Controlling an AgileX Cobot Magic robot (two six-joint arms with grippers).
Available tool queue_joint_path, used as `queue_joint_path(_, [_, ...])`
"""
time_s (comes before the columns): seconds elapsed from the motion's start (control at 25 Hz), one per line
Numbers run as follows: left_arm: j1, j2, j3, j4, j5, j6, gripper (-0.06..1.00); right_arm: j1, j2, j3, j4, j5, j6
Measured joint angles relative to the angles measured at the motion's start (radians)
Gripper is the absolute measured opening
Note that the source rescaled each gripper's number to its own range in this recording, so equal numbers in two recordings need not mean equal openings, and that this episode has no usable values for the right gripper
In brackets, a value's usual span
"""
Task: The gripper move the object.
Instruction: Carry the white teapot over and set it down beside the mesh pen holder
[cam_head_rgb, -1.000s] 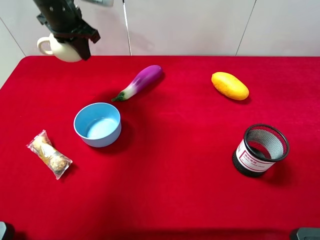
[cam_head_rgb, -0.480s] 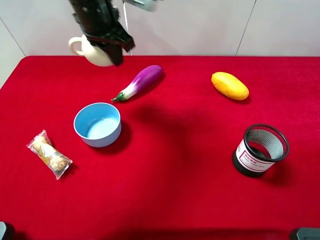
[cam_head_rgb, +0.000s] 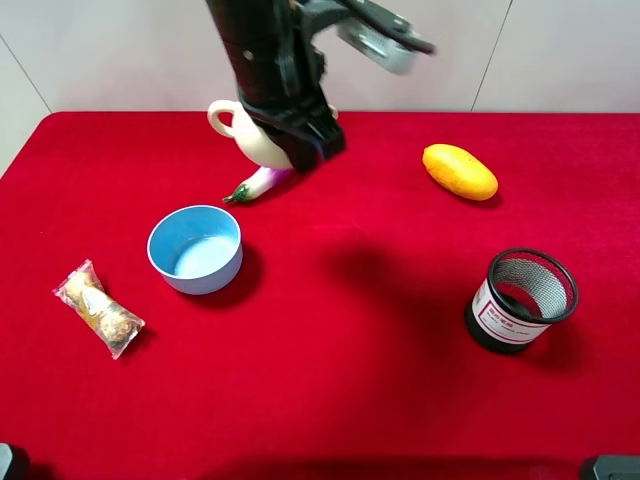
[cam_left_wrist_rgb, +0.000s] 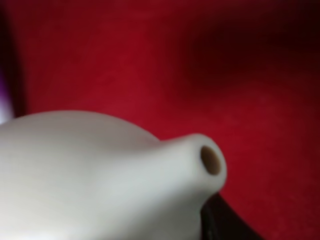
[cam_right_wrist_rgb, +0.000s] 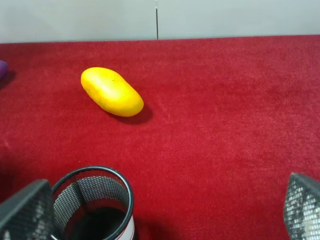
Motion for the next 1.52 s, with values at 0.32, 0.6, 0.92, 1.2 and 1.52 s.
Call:
queue_joint_path(0.32, [-0.153, 0.0, 0.0, 0.0, -0.001, -0.001, 0.0, 0.0, 0.0, 0.0, 0.0, 0.0, 0.0])
queue_joint_path(0.6, [-0.232, 0.0, 0.0, 0.0, -0.001, -0.001, 0.0, 0.0, 0.0, 0.0, 0.0, 0.0, 0.0])
queue_joint_path(0.92, [-0.258, 0.006, 0.0, -0.005, -0.001, -0.001, 0.0, 0.0, 0.0, 0.0, 0.0, 0.0, 0.0])
queue_joint_path(1.2, [-0.268, 0.056, 0.0, -0.025, -0.014, 0.012, 0.0, 0.0, 0.0, 0.0, 0.0, 0.0, 0.0])
queue_joint_path(1.52, [-0.282, 0.147, 0.0, -0.04, -0.089, 0.068, 0.0, 0.0, 0.0, 0.0, 0.0, 0.0, 0.0])
